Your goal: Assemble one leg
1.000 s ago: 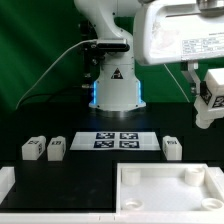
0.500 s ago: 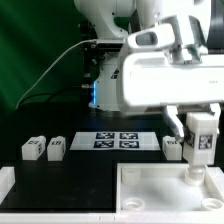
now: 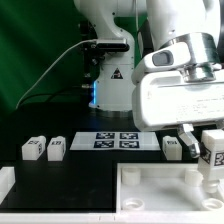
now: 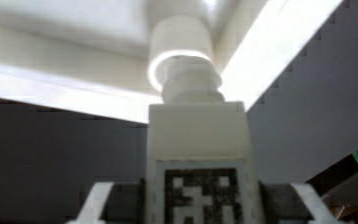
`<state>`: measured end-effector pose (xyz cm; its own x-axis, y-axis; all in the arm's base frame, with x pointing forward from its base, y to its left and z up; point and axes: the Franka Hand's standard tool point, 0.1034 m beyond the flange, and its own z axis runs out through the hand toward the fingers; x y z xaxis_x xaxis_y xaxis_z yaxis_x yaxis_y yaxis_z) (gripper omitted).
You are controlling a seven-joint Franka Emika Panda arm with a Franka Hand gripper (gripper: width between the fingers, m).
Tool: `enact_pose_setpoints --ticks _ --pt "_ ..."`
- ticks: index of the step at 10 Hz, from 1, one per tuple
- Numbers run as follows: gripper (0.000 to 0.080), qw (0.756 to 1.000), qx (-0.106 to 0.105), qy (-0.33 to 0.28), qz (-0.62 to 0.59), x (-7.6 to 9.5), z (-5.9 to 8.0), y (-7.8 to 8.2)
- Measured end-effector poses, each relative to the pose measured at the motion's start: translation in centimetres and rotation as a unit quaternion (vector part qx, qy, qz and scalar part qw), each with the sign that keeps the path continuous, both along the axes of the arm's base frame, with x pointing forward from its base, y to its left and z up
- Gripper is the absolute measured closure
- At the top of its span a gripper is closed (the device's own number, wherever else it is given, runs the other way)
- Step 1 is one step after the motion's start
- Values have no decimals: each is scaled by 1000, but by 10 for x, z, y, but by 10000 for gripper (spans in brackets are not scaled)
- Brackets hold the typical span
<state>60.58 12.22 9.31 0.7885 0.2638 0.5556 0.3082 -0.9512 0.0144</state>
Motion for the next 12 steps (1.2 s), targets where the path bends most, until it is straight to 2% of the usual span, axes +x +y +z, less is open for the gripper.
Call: enact_pose_setpoints --ticks 2,6,12 --pt "509 1000 0 0 0 1 -1 0" --pt "509 1000 3 -7 -5 16 1 -2" --pt "509 1000 4 2 -11 17 -18 -8"
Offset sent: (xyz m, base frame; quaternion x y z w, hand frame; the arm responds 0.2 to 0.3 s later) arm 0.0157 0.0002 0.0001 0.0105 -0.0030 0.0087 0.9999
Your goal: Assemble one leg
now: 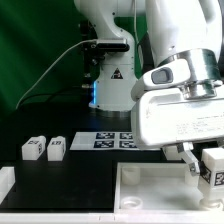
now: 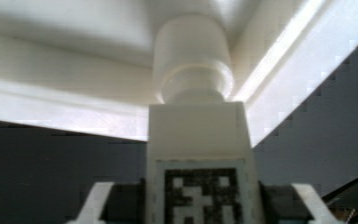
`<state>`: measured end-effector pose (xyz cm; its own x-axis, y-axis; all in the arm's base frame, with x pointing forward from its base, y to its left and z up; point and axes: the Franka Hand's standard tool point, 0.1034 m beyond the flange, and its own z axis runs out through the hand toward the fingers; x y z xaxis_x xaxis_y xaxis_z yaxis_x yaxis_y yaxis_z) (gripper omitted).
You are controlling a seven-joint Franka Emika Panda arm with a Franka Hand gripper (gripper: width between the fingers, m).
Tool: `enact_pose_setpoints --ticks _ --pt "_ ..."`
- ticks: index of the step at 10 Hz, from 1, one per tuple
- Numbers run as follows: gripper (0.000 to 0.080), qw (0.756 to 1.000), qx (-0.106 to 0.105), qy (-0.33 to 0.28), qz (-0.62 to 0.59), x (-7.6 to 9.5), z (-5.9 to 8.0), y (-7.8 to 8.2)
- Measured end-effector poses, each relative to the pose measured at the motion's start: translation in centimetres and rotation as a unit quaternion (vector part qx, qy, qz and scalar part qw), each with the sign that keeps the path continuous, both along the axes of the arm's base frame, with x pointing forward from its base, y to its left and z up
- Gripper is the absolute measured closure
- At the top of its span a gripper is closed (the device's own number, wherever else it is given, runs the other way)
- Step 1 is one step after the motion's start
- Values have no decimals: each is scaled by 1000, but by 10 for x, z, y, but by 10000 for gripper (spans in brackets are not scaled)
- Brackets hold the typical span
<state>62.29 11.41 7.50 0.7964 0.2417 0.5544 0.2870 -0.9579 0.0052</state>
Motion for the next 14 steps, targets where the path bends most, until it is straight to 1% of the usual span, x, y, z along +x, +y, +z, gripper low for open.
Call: enact_pose_setpoints --ticks 2,4,7,8,9,10,11,12,14 --pt "509 1000 0 5 0 -3 -7 0" --pt "509 1000 4 -24 -4 2 -7 1" --pt "509 1000 3 -11 -2 2 -9 1" --pt "399 1000 3 -7 -2 0 -11 1" --pt "263 1000 3 -7 -2 0 -11 1" --pt "263 1000 3 -7 -2 0 -11 1" --pt "174 1000 3 -6 -2 0 -11 1" --pt "157 1000 3 -6 -2 0 -11 1" --pt "151 1000 3 -6 -2 0 -12 1"
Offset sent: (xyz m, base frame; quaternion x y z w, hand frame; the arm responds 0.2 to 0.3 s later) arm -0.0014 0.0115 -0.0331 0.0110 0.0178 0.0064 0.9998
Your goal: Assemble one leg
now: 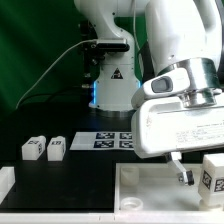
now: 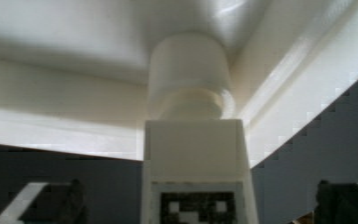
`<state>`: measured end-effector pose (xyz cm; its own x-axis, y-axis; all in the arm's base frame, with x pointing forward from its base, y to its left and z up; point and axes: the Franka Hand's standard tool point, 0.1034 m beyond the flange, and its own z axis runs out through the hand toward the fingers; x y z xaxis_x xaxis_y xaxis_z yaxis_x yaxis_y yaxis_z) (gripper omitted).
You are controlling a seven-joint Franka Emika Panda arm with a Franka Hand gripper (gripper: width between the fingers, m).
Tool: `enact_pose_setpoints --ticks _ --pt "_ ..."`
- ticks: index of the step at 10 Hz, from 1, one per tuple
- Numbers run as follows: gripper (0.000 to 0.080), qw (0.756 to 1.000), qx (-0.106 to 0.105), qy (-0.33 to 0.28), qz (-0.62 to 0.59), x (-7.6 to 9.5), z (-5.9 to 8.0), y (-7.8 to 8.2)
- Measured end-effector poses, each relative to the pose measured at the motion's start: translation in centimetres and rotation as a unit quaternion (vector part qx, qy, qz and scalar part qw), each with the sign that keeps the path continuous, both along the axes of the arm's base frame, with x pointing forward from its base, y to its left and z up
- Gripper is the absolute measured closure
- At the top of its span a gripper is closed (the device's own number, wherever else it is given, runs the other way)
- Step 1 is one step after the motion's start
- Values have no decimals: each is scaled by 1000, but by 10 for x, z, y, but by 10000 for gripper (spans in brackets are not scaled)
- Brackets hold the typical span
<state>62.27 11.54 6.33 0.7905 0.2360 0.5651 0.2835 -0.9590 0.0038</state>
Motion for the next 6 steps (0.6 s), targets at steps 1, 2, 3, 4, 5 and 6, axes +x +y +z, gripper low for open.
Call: enact_pose_setpoints --ticks 1,2,3,4,5,6 --pt "150 1000 0 0 0 0 0 0" --pt "150 1000 0 0 0 0 0 0" --pt "150 1000 0 0 0 1 3 0" --pt "150 1000 0 14 -2 3 15 0" --pt "150 1000 -1 27 0 6 33 2" --pt "150 999 -1 53 3 6 39 5"
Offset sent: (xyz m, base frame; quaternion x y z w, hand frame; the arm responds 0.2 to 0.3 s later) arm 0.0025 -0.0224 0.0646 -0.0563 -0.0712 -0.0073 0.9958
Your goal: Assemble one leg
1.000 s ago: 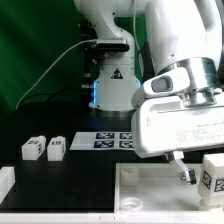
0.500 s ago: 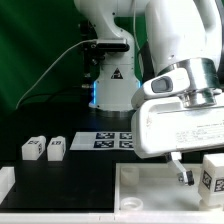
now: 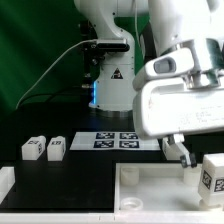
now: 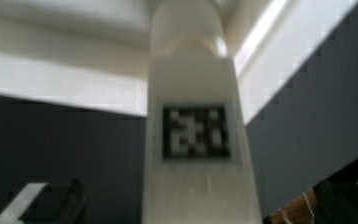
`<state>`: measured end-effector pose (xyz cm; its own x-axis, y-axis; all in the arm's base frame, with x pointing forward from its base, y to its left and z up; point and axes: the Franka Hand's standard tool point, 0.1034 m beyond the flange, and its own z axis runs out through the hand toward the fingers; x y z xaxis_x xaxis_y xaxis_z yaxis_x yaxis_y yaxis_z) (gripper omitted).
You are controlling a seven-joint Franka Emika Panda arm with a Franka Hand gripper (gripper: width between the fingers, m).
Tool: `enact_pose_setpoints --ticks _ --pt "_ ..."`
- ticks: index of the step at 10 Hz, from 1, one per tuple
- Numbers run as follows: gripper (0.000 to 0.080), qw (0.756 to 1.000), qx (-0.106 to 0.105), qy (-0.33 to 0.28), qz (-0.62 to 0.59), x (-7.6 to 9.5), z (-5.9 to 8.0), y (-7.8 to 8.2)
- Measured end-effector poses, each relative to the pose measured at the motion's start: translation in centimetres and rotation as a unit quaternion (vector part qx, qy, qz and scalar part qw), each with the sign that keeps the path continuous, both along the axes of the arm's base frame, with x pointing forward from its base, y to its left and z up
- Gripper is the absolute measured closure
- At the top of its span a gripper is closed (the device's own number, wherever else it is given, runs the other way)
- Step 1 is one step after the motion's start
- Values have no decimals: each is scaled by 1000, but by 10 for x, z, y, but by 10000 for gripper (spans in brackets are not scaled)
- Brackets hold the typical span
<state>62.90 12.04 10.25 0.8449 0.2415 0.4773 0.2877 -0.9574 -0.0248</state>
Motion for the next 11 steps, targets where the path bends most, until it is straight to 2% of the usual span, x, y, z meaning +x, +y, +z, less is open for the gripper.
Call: enact_pose_setpoints --ticks 1,2,3,4,6,7,11 --pt "150 1000 0 -2 -1 7 5 0" --pt "150 1000 -1 24 -2 6 1 -1" --pt "150 996 -3 93 -4 3 -3 1" --pt "150 990 -8 141 -1 5 -1 1" --pt "150 978 -12 210 2 4 -3 -5" --pt "150 970 -13 243 5 -1 -3 -3" --pt "150 970 -15 242 -7 1 -5 -3"
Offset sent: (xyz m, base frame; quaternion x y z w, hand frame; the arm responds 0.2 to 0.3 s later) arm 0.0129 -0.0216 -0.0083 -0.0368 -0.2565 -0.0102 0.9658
